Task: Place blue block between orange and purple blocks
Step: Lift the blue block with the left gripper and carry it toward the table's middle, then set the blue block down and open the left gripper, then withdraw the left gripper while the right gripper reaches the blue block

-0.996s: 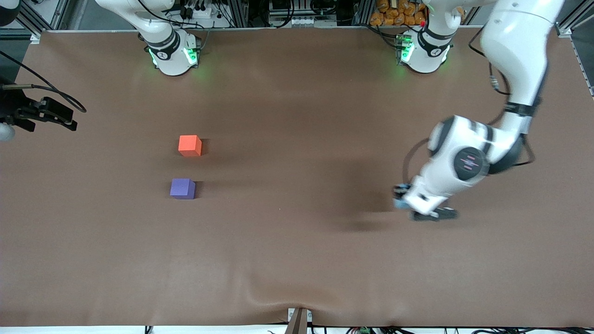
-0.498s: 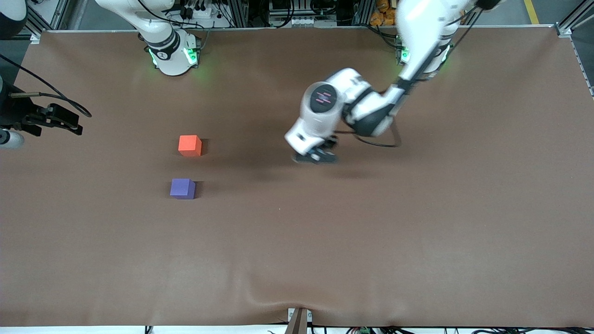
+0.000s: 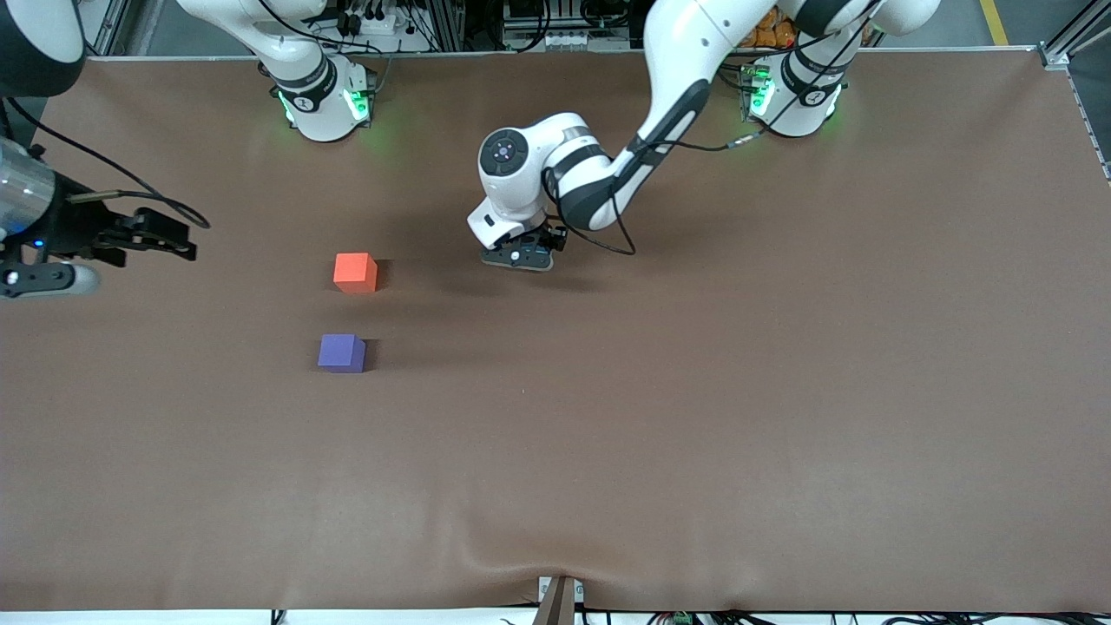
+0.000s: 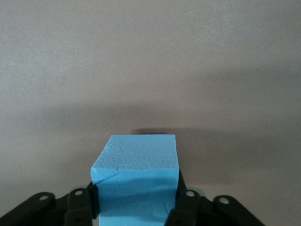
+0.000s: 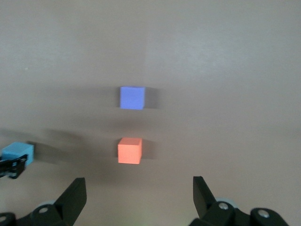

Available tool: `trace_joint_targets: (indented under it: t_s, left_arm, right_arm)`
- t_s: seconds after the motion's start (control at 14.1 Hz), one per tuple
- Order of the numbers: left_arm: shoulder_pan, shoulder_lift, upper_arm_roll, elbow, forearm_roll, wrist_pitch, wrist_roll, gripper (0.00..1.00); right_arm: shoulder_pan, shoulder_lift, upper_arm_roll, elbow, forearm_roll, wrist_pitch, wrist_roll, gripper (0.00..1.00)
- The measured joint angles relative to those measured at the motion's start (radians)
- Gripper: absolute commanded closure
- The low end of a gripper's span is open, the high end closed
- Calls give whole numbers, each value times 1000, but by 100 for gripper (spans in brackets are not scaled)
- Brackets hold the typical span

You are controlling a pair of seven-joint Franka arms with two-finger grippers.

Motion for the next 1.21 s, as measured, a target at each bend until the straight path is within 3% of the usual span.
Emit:
trace_joint_targets:
  t_s: [0.28, 0.43, 0.85, 1.21]
  left_arm:
    - [-26, -13, 42, 62, 4, 2, 0, 0]
    - [-14, -65, 46, 92, 4, -15, 1, 0]
    - [58, -375, 46, 111, 4, -295, 47, 0]
    - [151, -619, 48, 109, -22, -573, 215, 0]
  right_arm:
    - [79, 7, 2, -6, 23, -2, 68, 0]
    - [102, 9, 2, -12, 23, -2, 83, 0]
    - [166, 15, 3, -36, 23, -3, 221, 0]
    - [231, 15, 3, -84, 26, 0, 368, 0]
